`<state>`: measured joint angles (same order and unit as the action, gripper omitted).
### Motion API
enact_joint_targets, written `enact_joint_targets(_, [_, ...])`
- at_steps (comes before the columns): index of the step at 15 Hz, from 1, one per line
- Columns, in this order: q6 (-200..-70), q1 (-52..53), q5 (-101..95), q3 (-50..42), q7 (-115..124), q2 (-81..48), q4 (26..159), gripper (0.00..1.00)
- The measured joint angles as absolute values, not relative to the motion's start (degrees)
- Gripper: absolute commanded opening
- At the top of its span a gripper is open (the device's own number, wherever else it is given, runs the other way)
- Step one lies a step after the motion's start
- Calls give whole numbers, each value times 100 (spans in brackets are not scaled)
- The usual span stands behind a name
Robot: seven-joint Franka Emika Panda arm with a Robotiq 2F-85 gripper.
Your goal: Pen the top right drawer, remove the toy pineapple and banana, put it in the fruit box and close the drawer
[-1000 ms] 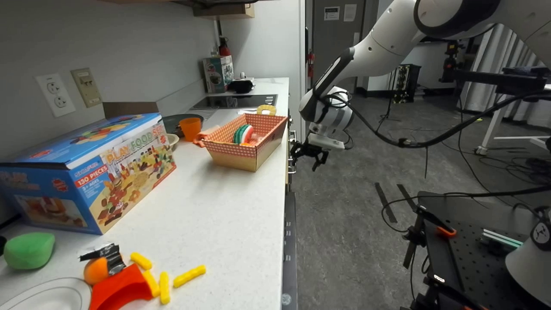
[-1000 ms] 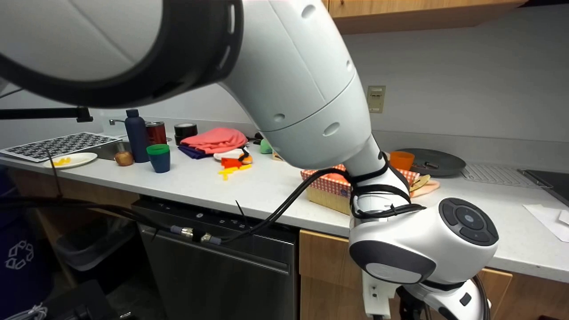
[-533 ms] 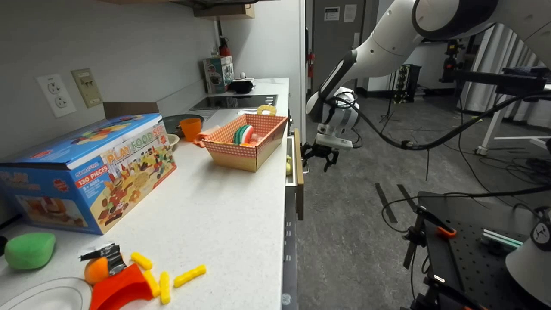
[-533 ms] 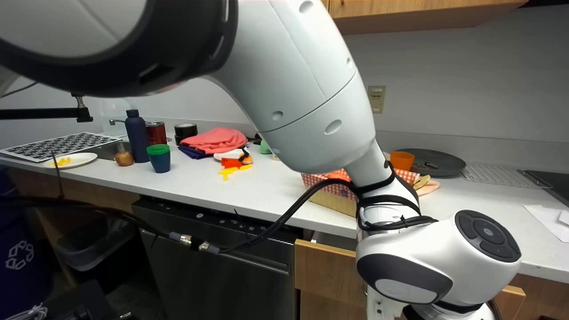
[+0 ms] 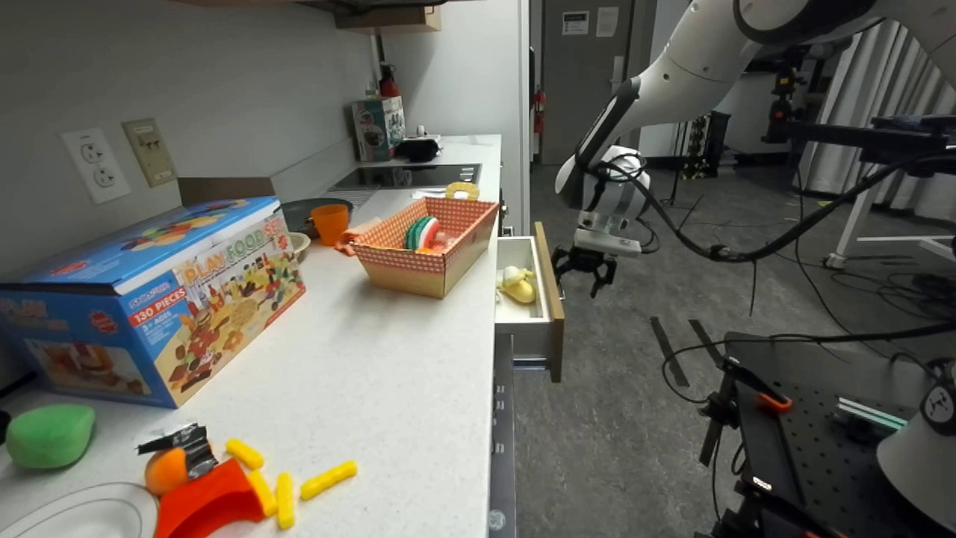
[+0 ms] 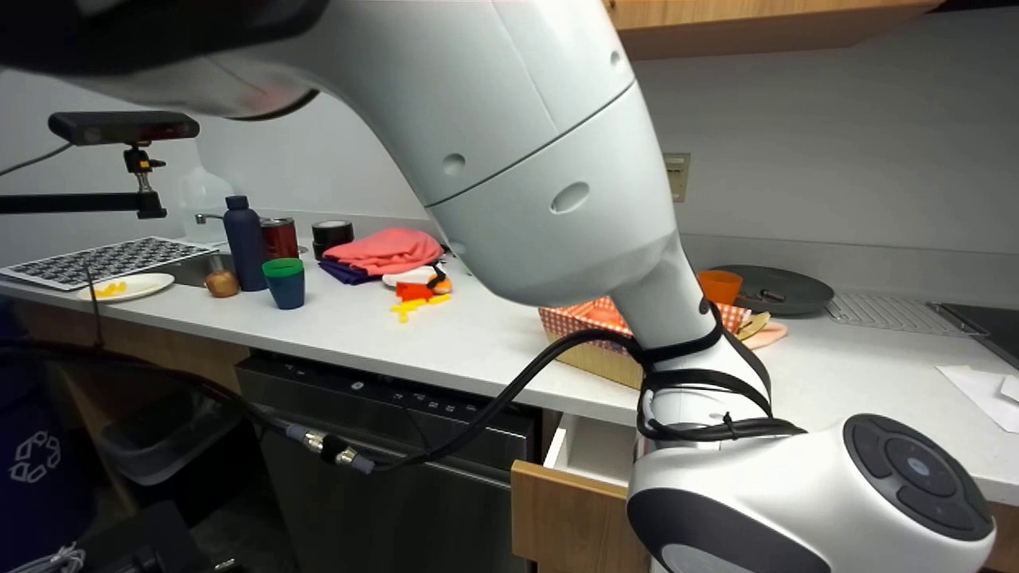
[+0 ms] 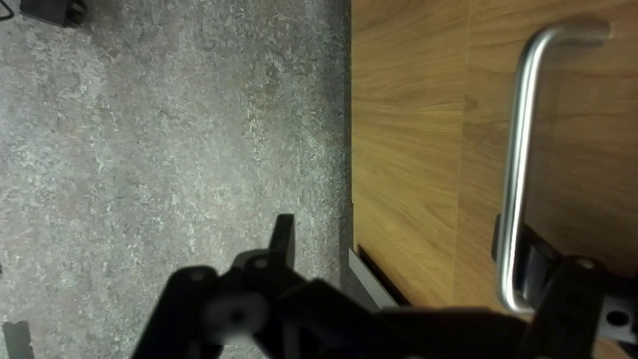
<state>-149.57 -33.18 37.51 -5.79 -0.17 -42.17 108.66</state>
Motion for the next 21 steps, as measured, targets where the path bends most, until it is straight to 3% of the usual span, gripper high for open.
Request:
enact_joint_targets(5, [-15160, -3580, 3973, -554, -568, -3963, 11317, 100])
enact_joint_targets(12, [-15206, -3927, 5459, 50, -2271, -2517, 11928, 100])
enact_joint_targets(21, [-14975, -2961, 5644, -424, -2331, -2317, 11878, 100])
